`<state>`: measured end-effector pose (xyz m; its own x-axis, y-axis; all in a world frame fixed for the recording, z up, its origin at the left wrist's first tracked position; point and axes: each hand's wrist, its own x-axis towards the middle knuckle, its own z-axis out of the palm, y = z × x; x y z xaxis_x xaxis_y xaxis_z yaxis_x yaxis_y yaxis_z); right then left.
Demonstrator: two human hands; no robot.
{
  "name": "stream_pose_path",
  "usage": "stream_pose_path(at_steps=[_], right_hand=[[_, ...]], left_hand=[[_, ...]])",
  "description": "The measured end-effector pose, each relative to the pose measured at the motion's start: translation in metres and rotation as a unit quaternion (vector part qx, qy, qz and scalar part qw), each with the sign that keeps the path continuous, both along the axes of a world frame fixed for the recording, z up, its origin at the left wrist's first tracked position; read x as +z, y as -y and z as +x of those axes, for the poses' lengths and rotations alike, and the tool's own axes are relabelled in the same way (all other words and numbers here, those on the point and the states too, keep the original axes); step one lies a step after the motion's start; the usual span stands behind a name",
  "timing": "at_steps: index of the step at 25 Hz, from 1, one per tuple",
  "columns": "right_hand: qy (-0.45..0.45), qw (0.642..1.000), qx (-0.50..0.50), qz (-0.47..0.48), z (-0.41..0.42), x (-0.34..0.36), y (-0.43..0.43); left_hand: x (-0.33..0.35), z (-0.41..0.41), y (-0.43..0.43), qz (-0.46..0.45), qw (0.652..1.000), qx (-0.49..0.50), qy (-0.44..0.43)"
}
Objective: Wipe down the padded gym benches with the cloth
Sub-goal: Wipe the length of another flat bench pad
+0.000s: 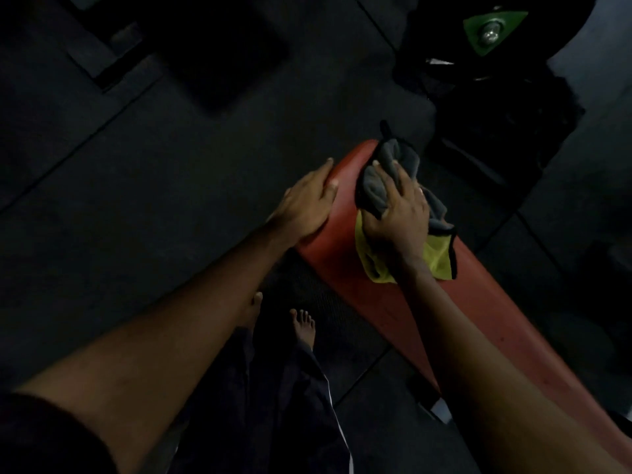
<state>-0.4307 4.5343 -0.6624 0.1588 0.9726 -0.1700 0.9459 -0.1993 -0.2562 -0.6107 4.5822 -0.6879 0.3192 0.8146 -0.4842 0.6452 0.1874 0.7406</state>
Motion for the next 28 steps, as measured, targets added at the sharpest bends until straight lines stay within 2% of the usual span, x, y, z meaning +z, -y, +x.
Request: stream_pose_path(at_steps=[3, 6, 8, 15, 16, 18, 21, 25, 28], right_hand=[[0.002, 0.989, -0.144, -0.006, 0.033, 0.002, 0.013], [0.039, 0.972, -0.231, -0.026, 0.024, -0.001, 0.002], [0.052, 0.974, -0.219, -0.019, 0.009, -0.002, -0.012], [-0.018, 0.999, -0.002, -0.03, 0.033, 0.004, -0.031], [-0.027, 0.999, -0.018, -0.015, 0.045, 0.005, -0.025], [-0.017, 0.992, -0.125, 0.01, 0.063, 0.003, -0.006], [0.035, 0.967, -0.252, -0.007, 0.065, -0.003, 0.027], [0.023, 0.957, -0.29, 0.016, 0.033, -0.002, 0.013], [0.024, 0.976, -0.217, 0.02, 0.014, -0.004, 0.004]], left_hand=[[-0.004, 0.017, -0.016, 0.043, 0.996, -0.074, -0.004], [-0.007, 0.023, -0.006, 0.132, 0.988, -0.063, -0.045], [-0.009, 0.024, -0.003, 0.156, 0.984, -0.058, -0.06], [-0.008, 0.023, -0.005, 0.159, 0.981, -0.093, -0.064], [-0.008, 0.024, -0.005, 0.163, 0.979, -0.096, -0.074], [-0.006, 0.024, -0.005, 0.168, 0.978, -0.096, -0.075], [-0.009, 0.023, -0.005, 0.167, 0.98, -0.087, -0.06], [-0.013, 0.022, -0.007, 0.171, 0.979, -0.097, -0.059], [-0.011, 0.022, -0.008, 0.163, 0.981, -0.096, -0.051]])
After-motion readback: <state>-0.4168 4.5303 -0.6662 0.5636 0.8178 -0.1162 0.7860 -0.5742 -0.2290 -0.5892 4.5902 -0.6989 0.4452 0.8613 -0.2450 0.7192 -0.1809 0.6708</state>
